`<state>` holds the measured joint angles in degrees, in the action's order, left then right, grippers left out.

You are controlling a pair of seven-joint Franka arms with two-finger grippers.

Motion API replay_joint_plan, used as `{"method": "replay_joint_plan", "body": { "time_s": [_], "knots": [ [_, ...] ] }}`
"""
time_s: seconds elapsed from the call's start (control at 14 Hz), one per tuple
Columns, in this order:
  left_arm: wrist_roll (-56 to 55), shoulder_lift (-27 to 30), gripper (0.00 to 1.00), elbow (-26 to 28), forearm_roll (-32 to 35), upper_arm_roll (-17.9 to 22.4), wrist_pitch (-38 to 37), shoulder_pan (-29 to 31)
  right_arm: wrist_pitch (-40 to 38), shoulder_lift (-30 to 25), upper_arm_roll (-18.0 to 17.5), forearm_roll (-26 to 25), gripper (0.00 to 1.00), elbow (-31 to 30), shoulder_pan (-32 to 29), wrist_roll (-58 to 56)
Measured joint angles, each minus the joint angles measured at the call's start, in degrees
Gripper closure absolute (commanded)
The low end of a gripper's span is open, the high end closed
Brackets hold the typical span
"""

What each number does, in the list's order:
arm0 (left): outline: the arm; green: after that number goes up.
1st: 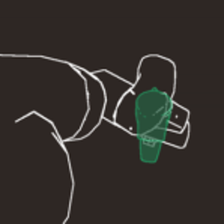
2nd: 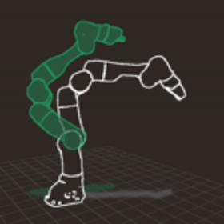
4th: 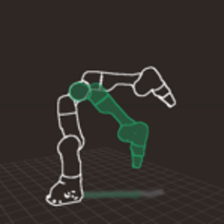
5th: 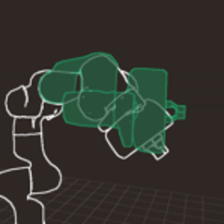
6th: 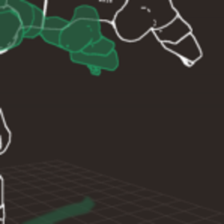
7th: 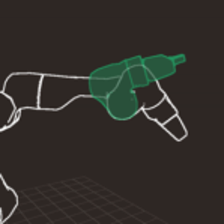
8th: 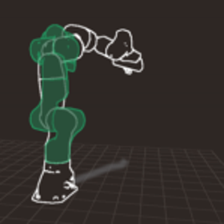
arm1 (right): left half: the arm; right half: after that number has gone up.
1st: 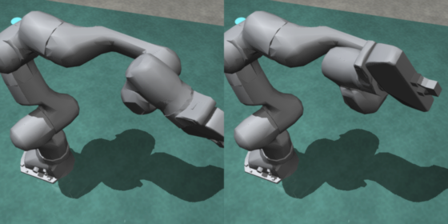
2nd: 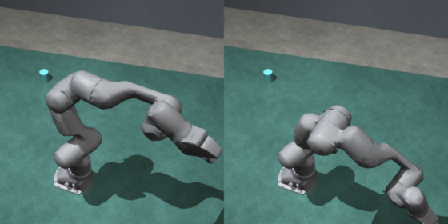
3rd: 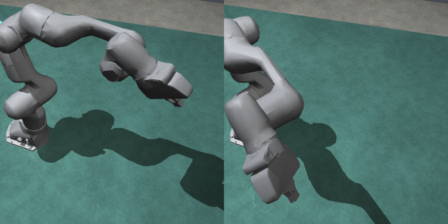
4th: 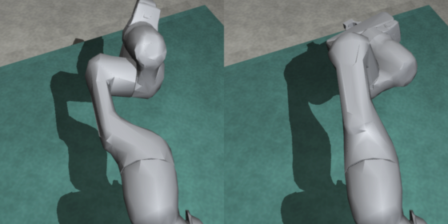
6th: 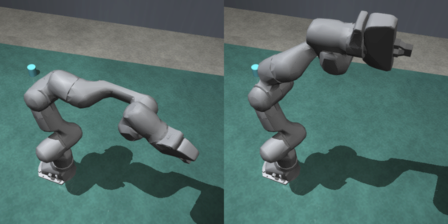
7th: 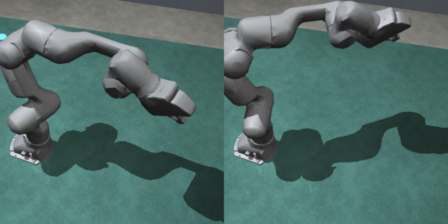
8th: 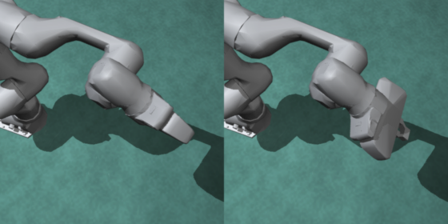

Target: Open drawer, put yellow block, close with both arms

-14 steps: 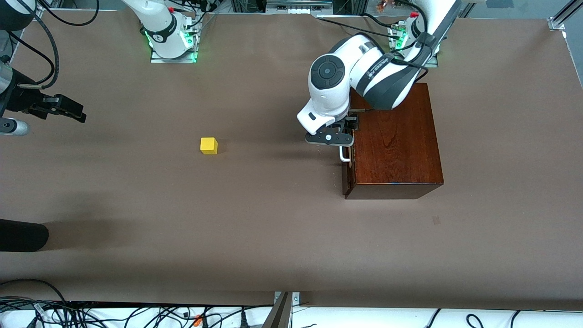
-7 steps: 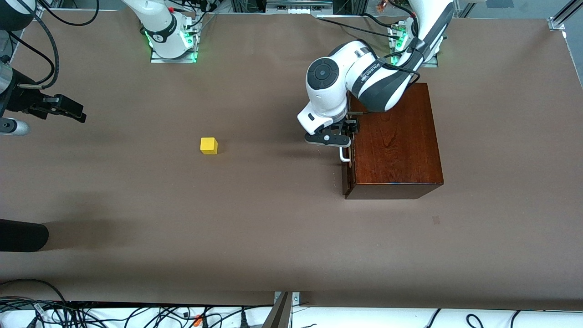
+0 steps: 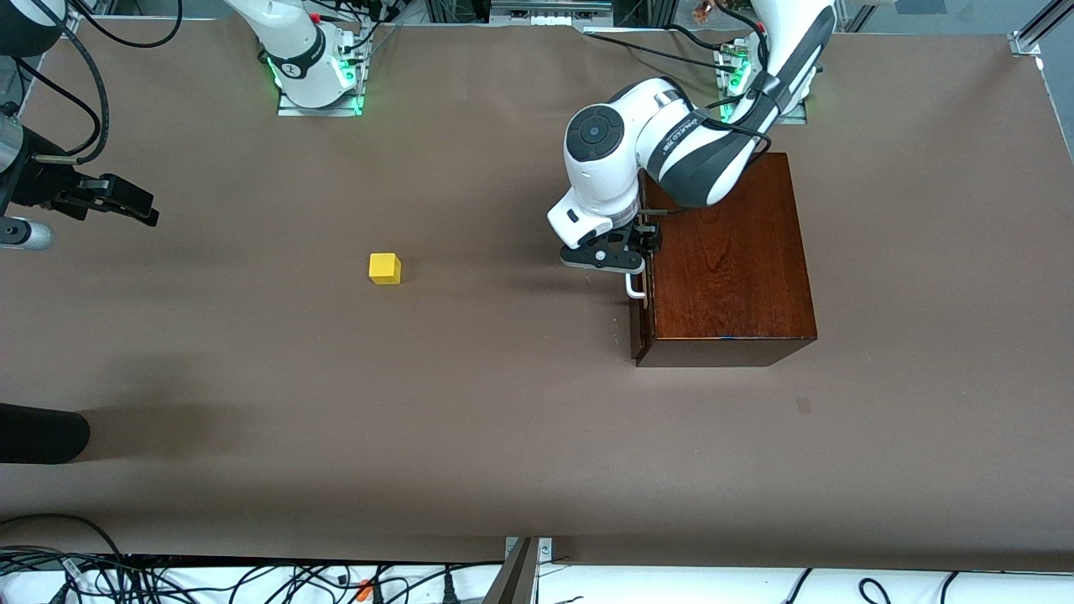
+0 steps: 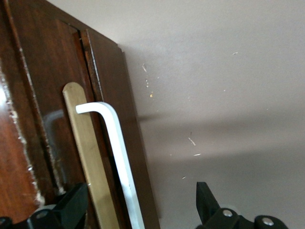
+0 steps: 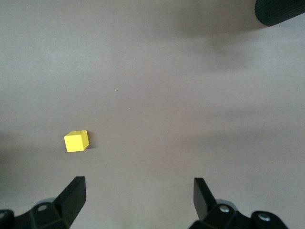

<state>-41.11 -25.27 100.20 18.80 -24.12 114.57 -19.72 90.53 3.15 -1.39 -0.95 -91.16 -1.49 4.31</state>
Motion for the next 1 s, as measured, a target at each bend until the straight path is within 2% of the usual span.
{"method": "replay_joint_plan", "body": {
  "time_s": [0.5, 1.0],
  "knots": [
    [-1.5, 0.7, 0.00, 3.3, 2.5, 0.0, 2.4, 0.0, 0.0, 0.0, 0.0, 0.0, 0.00, 0.0, 0.0, 0.0],
    [-2.9, 1.1, 0.00, 3.9, 2.5, -0.6, 2.2, -0.1, 0.0, 0.0, 0.0, 0.0, 0.00, 0.0, 0.0, 0.0]
  ]
}}
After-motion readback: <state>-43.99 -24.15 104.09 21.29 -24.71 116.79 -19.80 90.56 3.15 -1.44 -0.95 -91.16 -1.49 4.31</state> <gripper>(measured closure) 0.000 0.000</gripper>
